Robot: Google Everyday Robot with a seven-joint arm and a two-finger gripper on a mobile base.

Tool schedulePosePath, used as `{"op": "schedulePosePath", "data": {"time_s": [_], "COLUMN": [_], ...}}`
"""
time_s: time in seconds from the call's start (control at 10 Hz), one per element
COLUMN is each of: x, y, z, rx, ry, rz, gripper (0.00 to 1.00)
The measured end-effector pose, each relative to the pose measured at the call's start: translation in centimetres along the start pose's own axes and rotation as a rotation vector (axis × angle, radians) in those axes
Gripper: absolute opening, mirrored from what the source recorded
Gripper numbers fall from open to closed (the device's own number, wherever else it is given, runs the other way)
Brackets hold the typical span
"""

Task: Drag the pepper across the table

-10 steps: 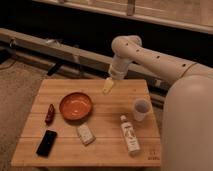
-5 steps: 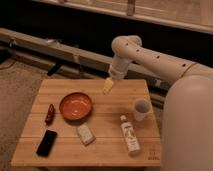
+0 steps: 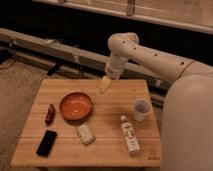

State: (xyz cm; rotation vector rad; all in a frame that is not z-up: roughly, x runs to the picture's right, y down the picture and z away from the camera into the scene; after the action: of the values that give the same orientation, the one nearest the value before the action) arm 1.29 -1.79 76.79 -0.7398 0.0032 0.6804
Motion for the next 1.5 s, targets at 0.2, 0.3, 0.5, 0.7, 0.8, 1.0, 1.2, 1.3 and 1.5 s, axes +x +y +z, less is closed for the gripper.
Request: {"op": "schedulePosePath", "data": {"time_s": [0.2, 0.3, 0.5, 0.7, 0.8, 1.0, 1.2, 1.3, 1.5], "x": [-3.0, -3.7, -5.1, -7.7, -9.3, -11.1, -12.8, -13.8, -16.0], "y": [3.2, 4.1, 6.0, 9.3, 10.9, 12.7, 14.9, 16.2, 18.7], "z": [-1.0, -1.2, -1.4, -0.7, -0.4, -0.2, 0.2, 0.4, 1.3], "rx": [0.006, 0.007, 0.014, 0.015, 0.016, 0.016, 0.017, 0.016, 0.011], "ry": [-0.028, -0.036, -0.049, -0.054, -0.057, -0.060, -0.060, -0.059, -0.046], "rz": [-0.092, -0.118, -0.175, -0.254, -0.298, -0.358, -0.429, -0.466, -0.536], "gripper": [0.80, 0.80, 0.80, 0.80, 0.80, 0.80, 0.80, 0.80, 0.80]}}
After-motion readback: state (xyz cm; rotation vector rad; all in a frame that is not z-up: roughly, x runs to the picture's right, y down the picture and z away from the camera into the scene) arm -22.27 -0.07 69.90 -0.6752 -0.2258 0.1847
